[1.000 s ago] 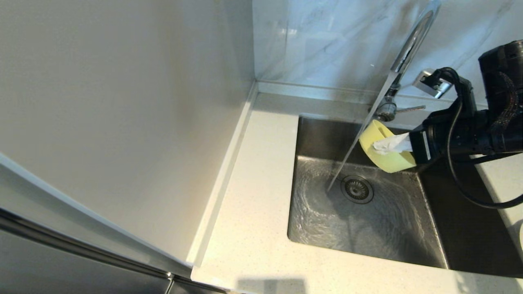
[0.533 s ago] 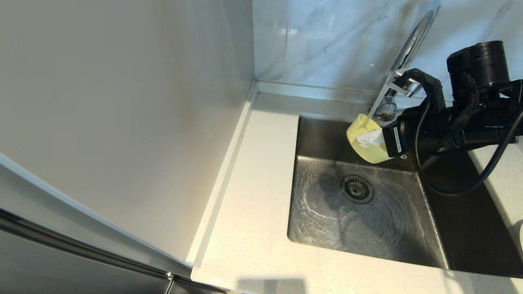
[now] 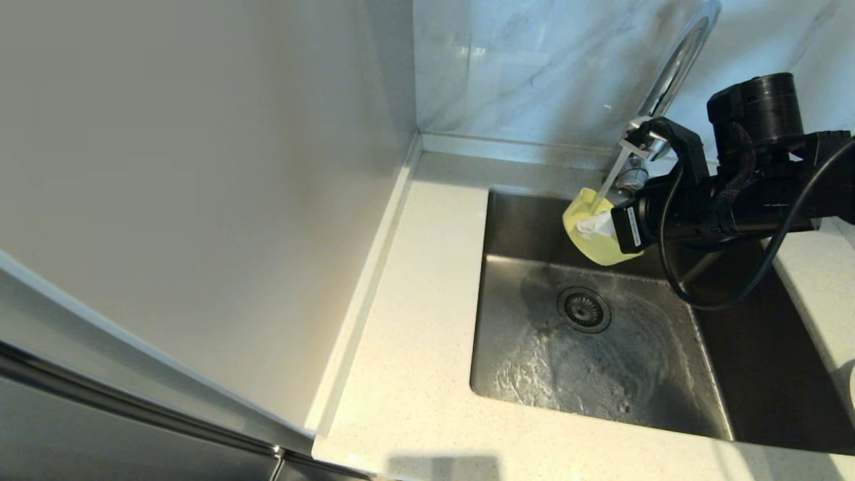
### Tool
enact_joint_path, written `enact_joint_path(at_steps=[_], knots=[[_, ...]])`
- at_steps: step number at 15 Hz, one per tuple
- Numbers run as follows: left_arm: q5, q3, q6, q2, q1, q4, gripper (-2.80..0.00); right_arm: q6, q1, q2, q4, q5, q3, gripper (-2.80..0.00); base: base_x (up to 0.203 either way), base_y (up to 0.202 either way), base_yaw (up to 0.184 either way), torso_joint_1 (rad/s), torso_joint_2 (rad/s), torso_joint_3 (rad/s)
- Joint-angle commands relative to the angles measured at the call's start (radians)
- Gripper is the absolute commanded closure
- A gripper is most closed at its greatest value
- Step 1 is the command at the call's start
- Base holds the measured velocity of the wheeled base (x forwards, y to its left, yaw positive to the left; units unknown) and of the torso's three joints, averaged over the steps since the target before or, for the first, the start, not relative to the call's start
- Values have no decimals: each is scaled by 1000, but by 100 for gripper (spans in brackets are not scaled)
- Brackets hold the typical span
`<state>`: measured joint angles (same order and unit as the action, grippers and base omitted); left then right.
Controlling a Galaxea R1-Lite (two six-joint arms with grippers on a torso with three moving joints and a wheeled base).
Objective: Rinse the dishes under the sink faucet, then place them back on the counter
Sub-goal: Rinse the bowl
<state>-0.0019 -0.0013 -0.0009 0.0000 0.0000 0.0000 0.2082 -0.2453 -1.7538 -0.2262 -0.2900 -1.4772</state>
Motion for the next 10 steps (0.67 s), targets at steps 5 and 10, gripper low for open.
enact_joint_path(at_steps=[5,10], knots=[[0,1,-1,0,-1,0,0,-138,57,13,-7,11,21,0,0,0,0,0,0,0],[0,0,-1,0,0,0,0,-531,187,25,-9,-131,9,0,0,0,0,0,0,0]])
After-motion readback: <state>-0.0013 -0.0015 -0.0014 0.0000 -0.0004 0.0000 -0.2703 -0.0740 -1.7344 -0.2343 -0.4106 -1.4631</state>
